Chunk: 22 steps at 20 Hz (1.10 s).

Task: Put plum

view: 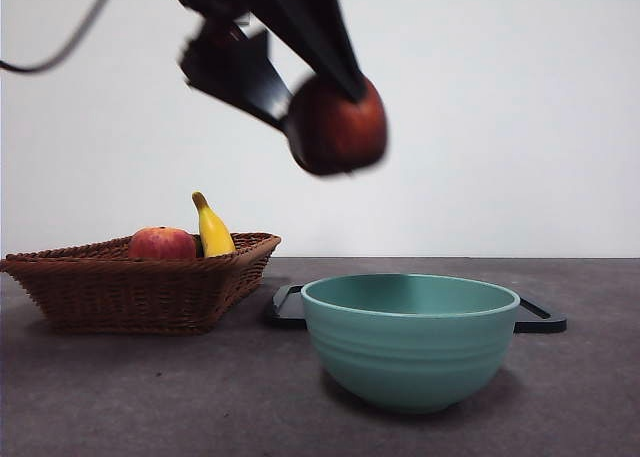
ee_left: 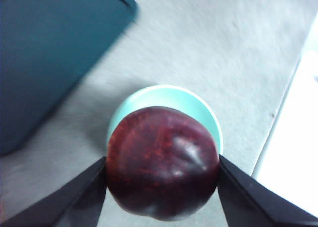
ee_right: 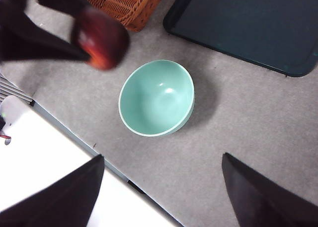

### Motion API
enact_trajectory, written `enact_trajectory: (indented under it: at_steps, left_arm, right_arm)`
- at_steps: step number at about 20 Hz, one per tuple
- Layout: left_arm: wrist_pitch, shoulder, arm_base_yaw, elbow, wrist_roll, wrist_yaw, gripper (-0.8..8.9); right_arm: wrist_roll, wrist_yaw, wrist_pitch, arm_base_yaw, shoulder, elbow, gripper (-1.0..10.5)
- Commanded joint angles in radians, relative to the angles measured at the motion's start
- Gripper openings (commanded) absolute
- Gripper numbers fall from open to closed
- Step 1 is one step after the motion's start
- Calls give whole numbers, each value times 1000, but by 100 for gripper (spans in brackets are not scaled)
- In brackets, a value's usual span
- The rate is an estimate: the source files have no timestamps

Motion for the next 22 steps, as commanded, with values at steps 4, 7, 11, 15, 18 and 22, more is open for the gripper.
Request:
enact_trajectory:
  at_steps: [4, 7, 11, 15, 18, 22]
  left_arm:
    - [73, 171, -70, 19, 32, -2, 271]
    - [87, 249, -95, 19, 55, -18, 271]
    - [116, 306, -124, 19, 92, -85, 271]
    - [140, 330, -146, 19, 124, -131, 276]
    - [140, 332, -152, 19, 124, -133, 282]
    - [137, 332, -154, 19, 123, -133, 409]
  right_arm:
    - [-1, -2, 8, 4, 6, 19, 379]
    - [-1, -2, 8, 4, 6, 19, 378]
    - [-2, -2, 9, 4, 6, 19, 379]
    - [-1, -2, 15, 4, 6, 19, 379]
    - [-2, -2, 16, 4, 6, 19, 379]
    - [-2, -2, 16, 4, 6, 19, 379]
